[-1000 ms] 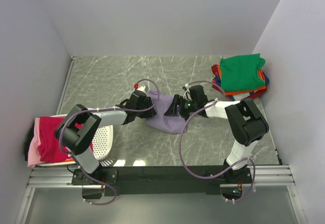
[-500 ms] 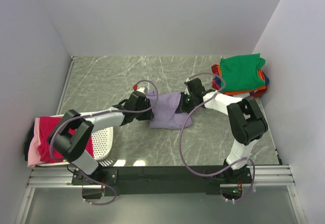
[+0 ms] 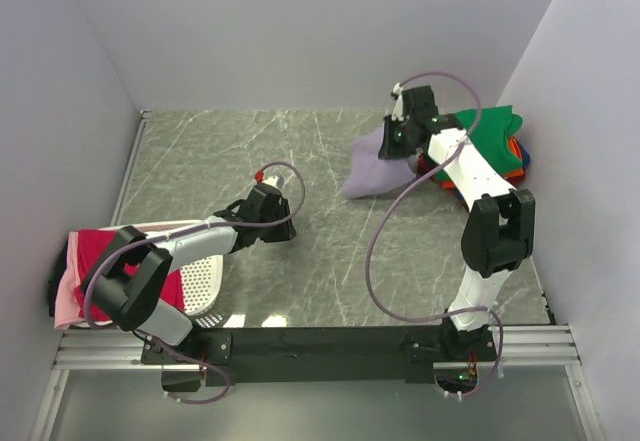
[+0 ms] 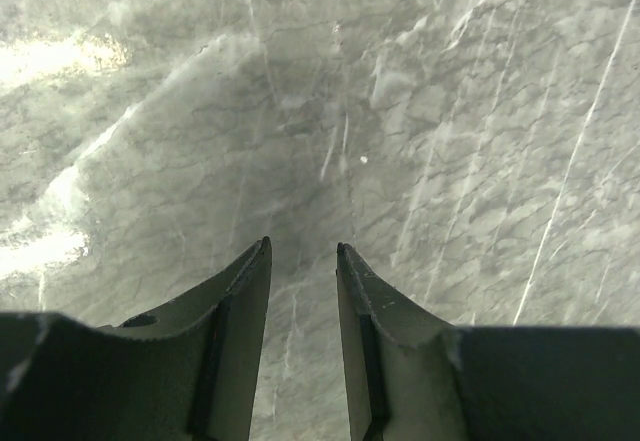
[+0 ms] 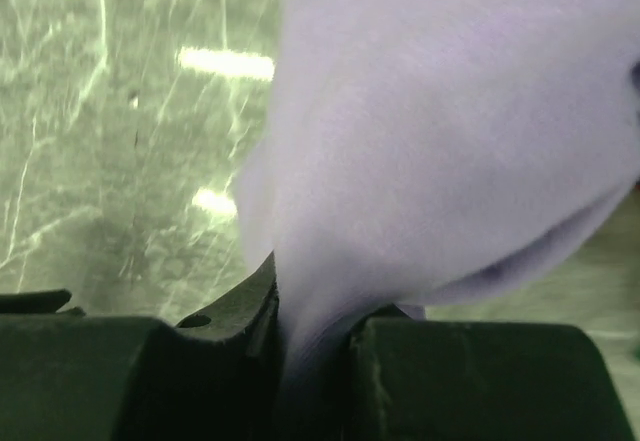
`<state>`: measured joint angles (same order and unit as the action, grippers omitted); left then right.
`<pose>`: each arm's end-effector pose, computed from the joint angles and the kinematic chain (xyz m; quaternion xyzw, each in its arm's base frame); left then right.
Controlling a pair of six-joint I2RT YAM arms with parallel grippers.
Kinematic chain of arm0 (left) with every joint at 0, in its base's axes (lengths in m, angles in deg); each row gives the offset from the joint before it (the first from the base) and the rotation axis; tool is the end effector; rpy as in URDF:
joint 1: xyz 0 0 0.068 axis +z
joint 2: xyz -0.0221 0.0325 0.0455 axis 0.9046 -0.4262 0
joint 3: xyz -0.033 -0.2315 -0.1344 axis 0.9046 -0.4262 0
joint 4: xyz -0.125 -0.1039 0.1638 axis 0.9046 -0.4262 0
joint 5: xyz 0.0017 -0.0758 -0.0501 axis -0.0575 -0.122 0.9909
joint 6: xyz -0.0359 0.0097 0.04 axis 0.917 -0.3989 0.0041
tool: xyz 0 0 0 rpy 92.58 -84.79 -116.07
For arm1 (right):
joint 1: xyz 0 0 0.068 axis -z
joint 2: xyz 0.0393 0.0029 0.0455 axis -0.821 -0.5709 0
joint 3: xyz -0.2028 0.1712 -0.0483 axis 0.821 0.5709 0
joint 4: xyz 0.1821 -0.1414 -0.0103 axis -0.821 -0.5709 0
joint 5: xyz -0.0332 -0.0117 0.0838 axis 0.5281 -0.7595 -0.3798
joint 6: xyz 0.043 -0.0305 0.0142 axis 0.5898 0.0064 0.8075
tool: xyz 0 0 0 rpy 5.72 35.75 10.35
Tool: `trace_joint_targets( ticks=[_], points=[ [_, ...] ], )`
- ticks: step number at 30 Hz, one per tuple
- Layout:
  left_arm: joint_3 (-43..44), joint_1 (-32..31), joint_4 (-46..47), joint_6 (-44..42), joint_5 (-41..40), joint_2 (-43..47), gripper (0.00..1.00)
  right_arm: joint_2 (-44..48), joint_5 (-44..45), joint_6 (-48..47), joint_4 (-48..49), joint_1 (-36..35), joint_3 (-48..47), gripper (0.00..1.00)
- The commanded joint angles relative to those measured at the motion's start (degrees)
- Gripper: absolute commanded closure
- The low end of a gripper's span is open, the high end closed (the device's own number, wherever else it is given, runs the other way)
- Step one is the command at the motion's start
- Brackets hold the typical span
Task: Fold and stack the t-shirts
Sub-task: Neatly place the folded tshirt to the corner
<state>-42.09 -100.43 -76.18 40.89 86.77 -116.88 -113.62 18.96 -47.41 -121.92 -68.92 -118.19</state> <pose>0.2218 -0.1579 0.1921 -0.0266 0.9312 -0.2090 0.2974 0.3578 0.0942 0.2911 -0.0580 0.9337 0.1537 0.3183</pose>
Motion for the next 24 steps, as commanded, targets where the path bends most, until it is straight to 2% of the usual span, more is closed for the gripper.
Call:
trace_joint_targets(
  ticks=[1, 10, 14, 17, 24],
  points=[
    [-0.77, 0.33, 0.71, -1.08, -0.26, 0.35, 0.62, -2.07, 1.01, -6.87, -7.22, 2.66, -8.68, 1.0],
    [-1.39, 0.77, 1.15, -0.91, 0.27, -0.7, 0.62, -4.0, -0.92, -17.07, -13.73, 11.62, -25.03, 1.0],
    [-0.95, 0.77, 0.89, -0.99, 0.53, -1.58, 0.62, -9.35, -1.89, -19.97, -20.21, 13.47, -40.2, 1.0],
    [-0.68, 0.77, 0.62, -0.73, 0.35, -1.94, 0.62, -11.56, -2.59, -21.2, -23.04, 16.9, -47.35, 1.0],
    [-0.25, 0.77, 0.18, -0.2, 0.44, -2.9, 0.62, -8.58, -6.54, -22.17, -21.21, 23.57, -43.77, 1.0]
  ],
)
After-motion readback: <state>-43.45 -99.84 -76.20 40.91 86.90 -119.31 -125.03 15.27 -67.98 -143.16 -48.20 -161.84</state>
